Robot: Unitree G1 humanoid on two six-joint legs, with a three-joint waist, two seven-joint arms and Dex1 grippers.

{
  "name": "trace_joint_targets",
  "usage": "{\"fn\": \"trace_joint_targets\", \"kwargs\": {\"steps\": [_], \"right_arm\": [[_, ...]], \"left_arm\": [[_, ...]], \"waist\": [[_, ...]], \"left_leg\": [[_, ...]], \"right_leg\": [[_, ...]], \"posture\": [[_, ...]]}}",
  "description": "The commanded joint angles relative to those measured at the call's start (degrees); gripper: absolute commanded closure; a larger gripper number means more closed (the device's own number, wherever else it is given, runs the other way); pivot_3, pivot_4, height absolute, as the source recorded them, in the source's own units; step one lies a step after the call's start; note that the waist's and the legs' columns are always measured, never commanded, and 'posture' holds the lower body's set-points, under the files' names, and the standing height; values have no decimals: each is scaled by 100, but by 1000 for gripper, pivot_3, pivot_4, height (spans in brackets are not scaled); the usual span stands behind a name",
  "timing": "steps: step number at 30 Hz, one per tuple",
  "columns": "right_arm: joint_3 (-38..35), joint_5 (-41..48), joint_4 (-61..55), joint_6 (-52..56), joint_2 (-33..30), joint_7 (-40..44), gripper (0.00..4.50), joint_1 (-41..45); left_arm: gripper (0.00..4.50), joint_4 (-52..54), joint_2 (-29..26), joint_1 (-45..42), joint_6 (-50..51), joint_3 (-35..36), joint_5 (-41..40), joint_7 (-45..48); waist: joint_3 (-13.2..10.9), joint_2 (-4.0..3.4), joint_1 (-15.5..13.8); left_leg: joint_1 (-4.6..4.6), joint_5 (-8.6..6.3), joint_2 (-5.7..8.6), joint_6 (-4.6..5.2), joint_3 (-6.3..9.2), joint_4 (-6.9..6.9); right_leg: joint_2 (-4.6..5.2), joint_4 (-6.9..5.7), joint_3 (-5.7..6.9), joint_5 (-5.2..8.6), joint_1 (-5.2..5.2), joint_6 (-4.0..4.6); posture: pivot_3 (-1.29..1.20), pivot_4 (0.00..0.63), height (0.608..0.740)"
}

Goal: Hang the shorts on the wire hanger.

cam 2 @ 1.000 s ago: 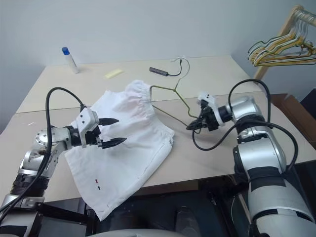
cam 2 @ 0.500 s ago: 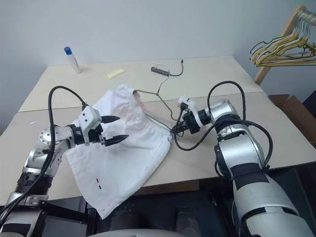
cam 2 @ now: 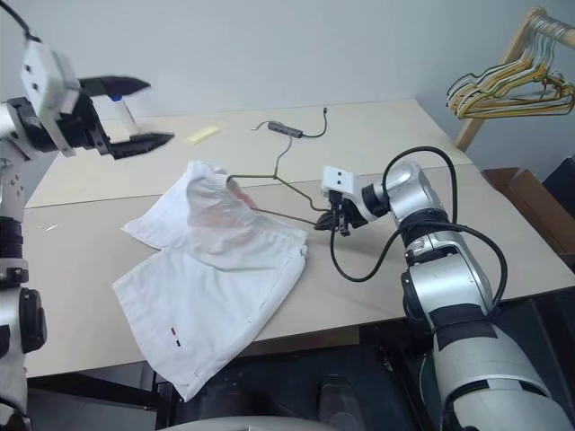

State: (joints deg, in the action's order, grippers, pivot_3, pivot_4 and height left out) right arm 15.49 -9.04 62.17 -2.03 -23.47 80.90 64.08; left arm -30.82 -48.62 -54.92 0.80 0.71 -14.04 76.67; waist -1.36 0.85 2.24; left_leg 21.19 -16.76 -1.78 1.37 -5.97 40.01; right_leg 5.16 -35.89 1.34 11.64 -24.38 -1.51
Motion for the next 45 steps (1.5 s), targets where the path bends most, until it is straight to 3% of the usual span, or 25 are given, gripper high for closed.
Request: {"fn": "trace_joint_targets", "kwargs": {"steps": [1,11,15,23,37,44,45], "right_arm": [[80,-45,-606,141,90,-90,4500,59],[302,-144,-1154,837,226,-288,4500,-84],[332,-103,-1306,991,211,-288,4500,-119],[315,-25,-1645,1299,192,-254,4500,-95],[316,33,-2294,1046,47,-354,4500,-450],[99,100,-2443,214,62,-1282,4500,-711],[47,140,-2453,216,50,-1367,4234,-722]], "left_arm": [[29,-1129,-34,-774,-678,-571,467,1270],[29,-2560,214,-1754,-1474,-2108,540,1583],[29,-2857,319,-1799,-1691,-2320,673,1583],[29,-3334,616,-1725,-1818,-2171,1058,1583],[4470,-3634,805,-1821,-1950,-1632,1636,1438],[4492,-3669,826,-1830,-2053,-1400,1766,1003],[4498,-3675,829,-1838,-2083,-1356,1773,912]], "waist": [[0,0,22],[-1,2,39],[-1,2,47],[-1,2,56],[-1,2,75],[-1,3,99],[-1,3,107]], "left_leg": [[3,0,-1,0,-1,2],[37,-11,-4,20,-2,16],[103,-11,-5,20,-5,44],[106,-12,-6,22,-5,55],[112,-18,-5,32,-5,76],[110,-18,-5,32,-4,77],[110,-18,-5,32,-4,78]], "right_leg": [[-2,-1,3,0,-1,0],[2,7,-3,6,-25,-9],[1,-18,-11,5,-90,-10],[1,-23,-10,5,-91,-10],[3,-29,-10,3,-90,-14],[3,-29,-10,2,-87,-15],[3,-29,-10,2,-87,-15]], "posture": [[44,0,740],[27,0,740],[23,0,740],[14,0,740],[10,0,740],[11,0,740],[11,0,740]]}}
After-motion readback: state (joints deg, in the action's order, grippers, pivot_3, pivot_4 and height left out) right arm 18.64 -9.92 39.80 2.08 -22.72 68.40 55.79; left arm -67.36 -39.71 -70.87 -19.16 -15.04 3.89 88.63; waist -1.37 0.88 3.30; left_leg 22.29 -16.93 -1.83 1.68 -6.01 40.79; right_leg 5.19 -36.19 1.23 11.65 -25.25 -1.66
